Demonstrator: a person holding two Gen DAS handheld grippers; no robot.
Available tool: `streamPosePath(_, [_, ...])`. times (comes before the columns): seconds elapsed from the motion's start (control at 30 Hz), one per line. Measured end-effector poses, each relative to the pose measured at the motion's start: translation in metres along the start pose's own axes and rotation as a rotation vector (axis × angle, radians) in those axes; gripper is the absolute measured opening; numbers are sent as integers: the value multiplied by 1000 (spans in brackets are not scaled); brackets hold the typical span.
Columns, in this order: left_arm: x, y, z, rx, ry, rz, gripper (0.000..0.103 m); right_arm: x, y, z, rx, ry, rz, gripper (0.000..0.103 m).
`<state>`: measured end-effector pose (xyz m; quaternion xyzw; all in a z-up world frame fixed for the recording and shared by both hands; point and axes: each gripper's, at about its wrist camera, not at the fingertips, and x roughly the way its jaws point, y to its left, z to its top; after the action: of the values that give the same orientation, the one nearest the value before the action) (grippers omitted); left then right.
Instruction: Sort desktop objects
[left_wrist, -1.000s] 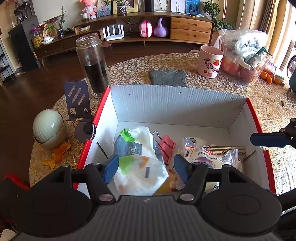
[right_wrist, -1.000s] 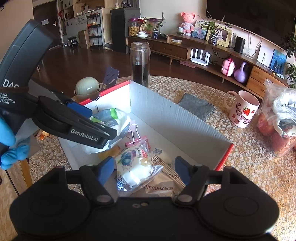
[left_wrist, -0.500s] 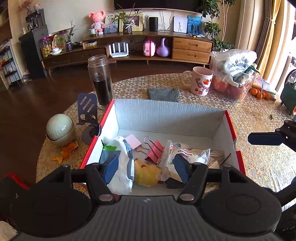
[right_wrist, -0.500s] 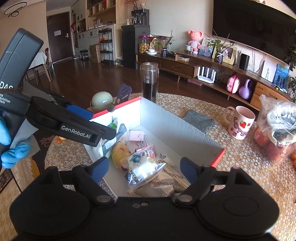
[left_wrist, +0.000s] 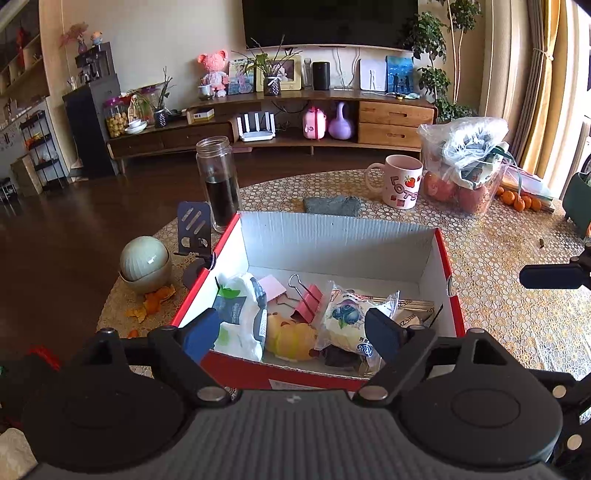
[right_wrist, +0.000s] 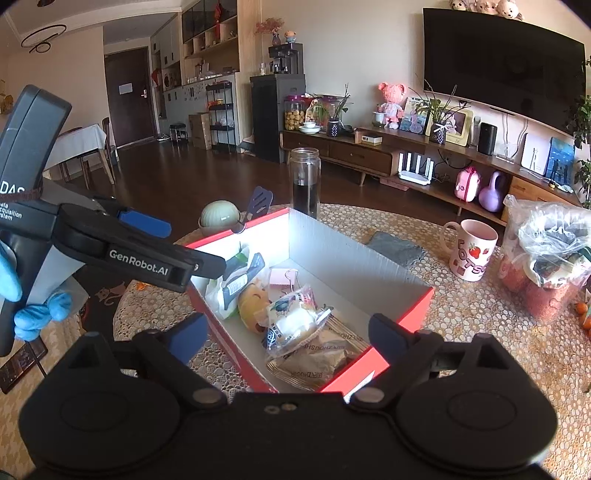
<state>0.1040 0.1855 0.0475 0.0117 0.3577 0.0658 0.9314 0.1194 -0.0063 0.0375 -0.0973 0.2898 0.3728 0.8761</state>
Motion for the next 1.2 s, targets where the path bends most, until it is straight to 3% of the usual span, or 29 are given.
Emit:
streamPosePath(0.2, [-9,-11,-8,-1,-23,15,86,-13,-5,-10,26,-26,-9,95])
streamPosePath(0.3, [-15,-20,-12,20,-47,34,86,-19,-6,-14,43,-41,-12,95])
streamPosePath(0.47, [-22,-34,-17,56,-64,-1,86,-25,-9,-18,63,-59,-22,96])
streamPosePath(0.6, [-28,-46,-20,102,-87,25,86,-28,-12,-21,69,-61,-25,96])
streamPosePath(0.73, [-27,-49,-23,96,-61,3,86,-32,-14,-25,78,-69,-28,102])
streamPosePath(1.2, [-22,-46,-37,34,14,-10,86,-40,-26,-42,117,-52,-50,103])
